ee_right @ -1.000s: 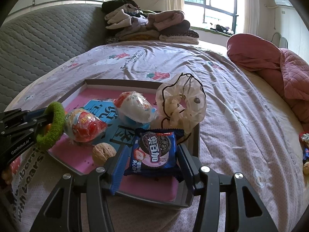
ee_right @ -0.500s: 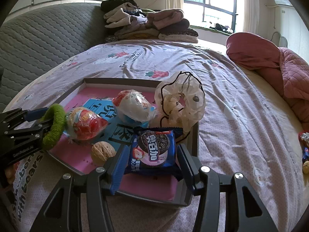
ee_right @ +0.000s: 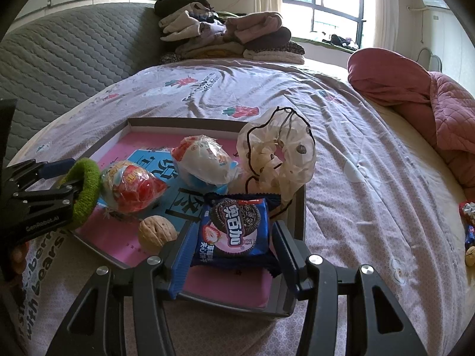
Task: Organize objects
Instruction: 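Lower the ring beside the oranges and open left gripper while right gripper lowers and releases the packet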
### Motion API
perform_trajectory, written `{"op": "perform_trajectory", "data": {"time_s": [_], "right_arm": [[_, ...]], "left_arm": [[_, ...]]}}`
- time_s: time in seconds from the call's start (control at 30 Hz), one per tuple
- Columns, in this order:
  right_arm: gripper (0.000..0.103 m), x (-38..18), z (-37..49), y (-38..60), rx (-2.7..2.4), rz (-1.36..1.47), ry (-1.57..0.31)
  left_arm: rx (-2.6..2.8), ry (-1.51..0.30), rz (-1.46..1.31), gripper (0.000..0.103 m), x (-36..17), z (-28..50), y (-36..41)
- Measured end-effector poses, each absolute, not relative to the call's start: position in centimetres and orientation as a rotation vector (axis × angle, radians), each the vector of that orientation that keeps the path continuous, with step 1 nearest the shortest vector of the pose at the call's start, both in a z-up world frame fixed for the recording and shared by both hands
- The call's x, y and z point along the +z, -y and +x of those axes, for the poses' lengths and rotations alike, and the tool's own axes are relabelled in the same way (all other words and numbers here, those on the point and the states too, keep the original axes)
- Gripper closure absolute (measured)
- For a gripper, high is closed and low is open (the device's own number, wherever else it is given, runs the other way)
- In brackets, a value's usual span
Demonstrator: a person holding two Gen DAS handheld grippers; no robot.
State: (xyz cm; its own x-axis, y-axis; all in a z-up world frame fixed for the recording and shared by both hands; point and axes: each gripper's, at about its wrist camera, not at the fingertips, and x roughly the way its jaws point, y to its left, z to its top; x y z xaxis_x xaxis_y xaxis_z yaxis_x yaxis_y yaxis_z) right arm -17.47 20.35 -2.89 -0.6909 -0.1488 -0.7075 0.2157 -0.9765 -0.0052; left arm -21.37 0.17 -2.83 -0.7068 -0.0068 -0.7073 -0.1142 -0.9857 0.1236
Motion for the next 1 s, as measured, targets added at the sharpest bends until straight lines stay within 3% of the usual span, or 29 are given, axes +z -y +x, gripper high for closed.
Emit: {"op": "perform_trajectory", "data": {"time_s": [1.0], "right_arm": [[0.05, -2.6, -17.8, -20.3, -2.712, 1.13, -0.128]], "left_arm": [[2.821, -0.227, -1.198, 0.035, -2.0, -21.0, 0.0]]}}
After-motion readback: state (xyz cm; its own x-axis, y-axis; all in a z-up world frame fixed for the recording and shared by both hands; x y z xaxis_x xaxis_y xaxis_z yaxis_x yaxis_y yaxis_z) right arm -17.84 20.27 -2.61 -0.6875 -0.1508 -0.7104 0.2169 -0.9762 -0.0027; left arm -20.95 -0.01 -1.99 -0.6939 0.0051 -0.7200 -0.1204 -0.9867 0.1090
